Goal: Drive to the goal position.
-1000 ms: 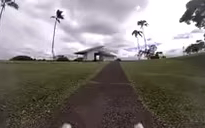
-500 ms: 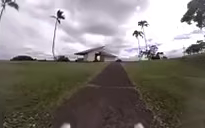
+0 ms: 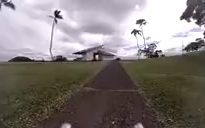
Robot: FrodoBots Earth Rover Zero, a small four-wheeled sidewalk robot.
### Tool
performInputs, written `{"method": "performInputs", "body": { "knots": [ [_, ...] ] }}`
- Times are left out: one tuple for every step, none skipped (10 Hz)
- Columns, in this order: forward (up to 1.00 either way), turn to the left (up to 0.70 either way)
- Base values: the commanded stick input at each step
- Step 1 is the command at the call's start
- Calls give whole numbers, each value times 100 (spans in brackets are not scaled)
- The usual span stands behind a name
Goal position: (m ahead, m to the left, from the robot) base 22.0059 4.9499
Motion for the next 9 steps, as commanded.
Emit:
{"method": "performInputs", "body": {
  "knots": [
    [70, 0],
    [70, 0],
    [70, 0],
    [70, 0],
    [70, 0],
    [70, 0],
    [70, 0],
    [70, 0],
    [70, 0]
  ]
}}
